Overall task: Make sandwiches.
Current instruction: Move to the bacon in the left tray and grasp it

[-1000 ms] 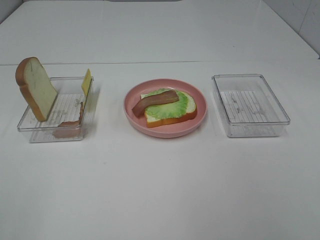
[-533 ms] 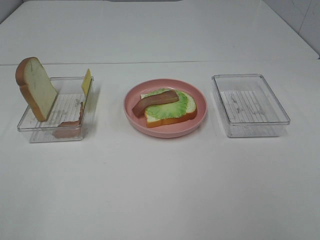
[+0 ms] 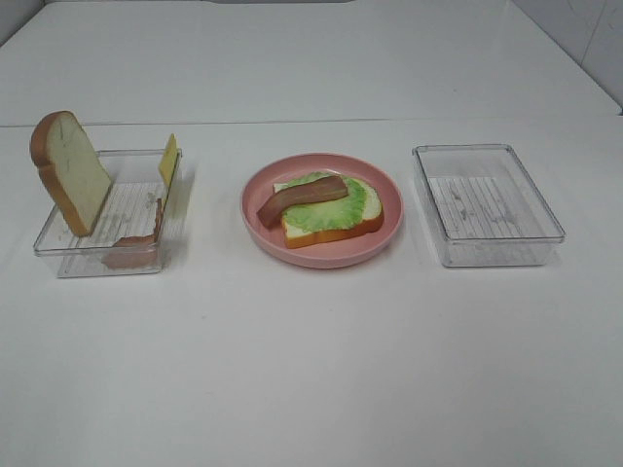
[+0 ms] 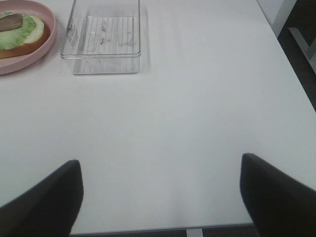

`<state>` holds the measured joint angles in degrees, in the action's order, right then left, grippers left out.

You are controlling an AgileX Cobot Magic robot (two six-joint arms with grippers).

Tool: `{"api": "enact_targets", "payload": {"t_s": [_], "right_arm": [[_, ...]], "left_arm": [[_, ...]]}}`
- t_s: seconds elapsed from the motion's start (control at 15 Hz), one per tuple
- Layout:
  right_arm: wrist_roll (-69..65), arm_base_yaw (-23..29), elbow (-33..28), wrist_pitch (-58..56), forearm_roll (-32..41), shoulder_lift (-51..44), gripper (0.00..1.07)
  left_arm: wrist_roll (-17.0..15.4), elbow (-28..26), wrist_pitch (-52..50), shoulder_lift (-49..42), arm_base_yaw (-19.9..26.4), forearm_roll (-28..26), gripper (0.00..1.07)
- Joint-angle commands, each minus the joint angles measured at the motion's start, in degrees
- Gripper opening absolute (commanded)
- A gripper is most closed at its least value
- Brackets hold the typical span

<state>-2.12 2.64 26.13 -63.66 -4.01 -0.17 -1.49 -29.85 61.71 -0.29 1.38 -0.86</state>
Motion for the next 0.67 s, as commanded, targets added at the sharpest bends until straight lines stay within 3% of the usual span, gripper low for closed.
{"api": "enact_targets", "payload": {"t_s": [0.07,0.2,0.47,0.67], "right_arm": [[0.46,-0.29,-0.23,0.63,-0.23,-1.78,0.85],[0.46,-0.29,-0.23,0.63,-0.23,-1.78,0.85],[0.46,-0.29,-0.23,0.63,-0.23,-1.78,0.85],[0.46,-0.29,-0.23,0.63,-0.23,-1.78,0.85]], "left_arm": [[0.06,0.06,-0.34,-0.29,-0.23,0.86,1.0],[0.06,-0.86,-0.92,0.52,-0.23,1.26,1.0],[0.06,-4.53,-6.36,14.38,-0.23,1.32,1.0],[-0.23,-11.4,-8.54,32.2,-0.23,0.86,1.0]]}}
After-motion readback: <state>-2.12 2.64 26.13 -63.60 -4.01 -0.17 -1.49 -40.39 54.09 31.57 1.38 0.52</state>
